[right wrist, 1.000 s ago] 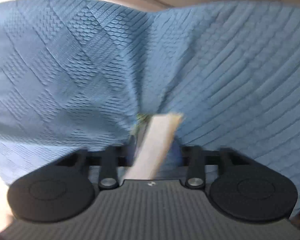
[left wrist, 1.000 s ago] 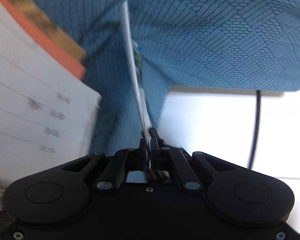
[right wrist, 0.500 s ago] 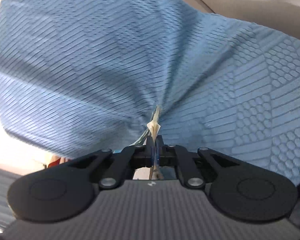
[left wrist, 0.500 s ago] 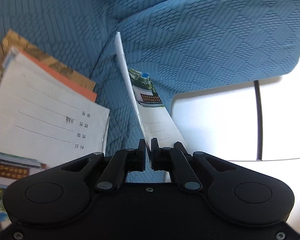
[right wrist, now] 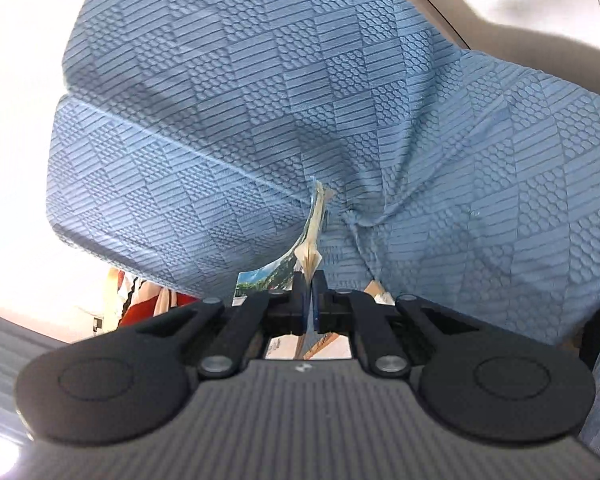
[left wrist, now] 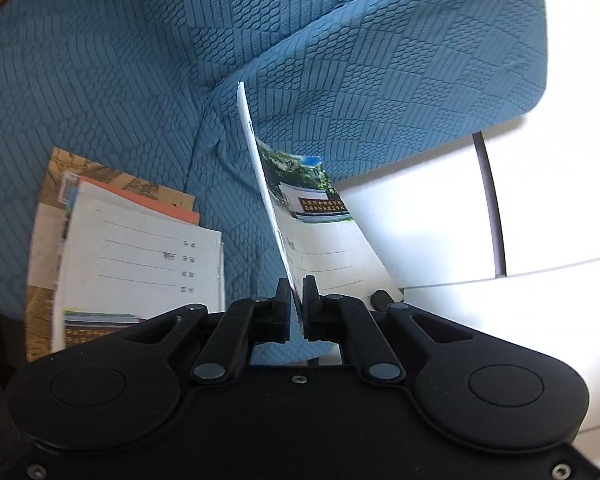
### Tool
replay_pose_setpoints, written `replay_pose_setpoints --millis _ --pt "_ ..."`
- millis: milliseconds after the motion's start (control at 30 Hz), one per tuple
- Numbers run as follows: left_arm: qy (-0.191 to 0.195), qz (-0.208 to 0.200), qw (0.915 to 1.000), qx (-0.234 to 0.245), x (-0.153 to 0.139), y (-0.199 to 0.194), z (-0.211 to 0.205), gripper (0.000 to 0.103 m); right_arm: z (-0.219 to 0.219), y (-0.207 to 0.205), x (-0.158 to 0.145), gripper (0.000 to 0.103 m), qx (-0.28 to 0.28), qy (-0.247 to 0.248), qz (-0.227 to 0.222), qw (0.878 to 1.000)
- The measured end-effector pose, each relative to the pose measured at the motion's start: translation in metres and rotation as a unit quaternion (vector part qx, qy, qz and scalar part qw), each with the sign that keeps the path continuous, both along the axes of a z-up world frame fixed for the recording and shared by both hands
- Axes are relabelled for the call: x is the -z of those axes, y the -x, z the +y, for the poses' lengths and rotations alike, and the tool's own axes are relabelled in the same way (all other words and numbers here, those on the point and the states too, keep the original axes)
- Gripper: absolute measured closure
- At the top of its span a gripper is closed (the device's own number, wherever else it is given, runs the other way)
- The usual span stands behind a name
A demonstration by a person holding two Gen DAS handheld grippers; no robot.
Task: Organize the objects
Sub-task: 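Carry the photo-cover notebook with both grippers toward the book stack, then lower the notebook onto the stack and open both grippers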
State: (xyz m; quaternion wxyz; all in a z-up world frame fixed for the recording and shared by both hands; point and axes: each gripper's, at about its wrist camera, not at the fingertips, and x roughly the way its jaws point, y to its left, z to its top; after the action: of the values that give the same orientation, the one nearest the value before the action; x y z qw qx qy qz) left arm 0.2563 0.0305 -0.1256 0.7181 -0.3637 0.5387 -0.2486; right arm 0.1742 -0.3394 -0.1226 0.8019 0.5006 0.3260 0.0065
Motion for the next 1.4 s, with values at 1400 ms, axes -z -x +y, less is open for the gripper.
replay_pose_setpoints --millis 1400 --pt "-0.201 0.02 0.977 -0.067 0.068 0.096 0.027 0.076 0.091 0.037 0.074 0.07 -0.219 0.174 0.128 0.952"
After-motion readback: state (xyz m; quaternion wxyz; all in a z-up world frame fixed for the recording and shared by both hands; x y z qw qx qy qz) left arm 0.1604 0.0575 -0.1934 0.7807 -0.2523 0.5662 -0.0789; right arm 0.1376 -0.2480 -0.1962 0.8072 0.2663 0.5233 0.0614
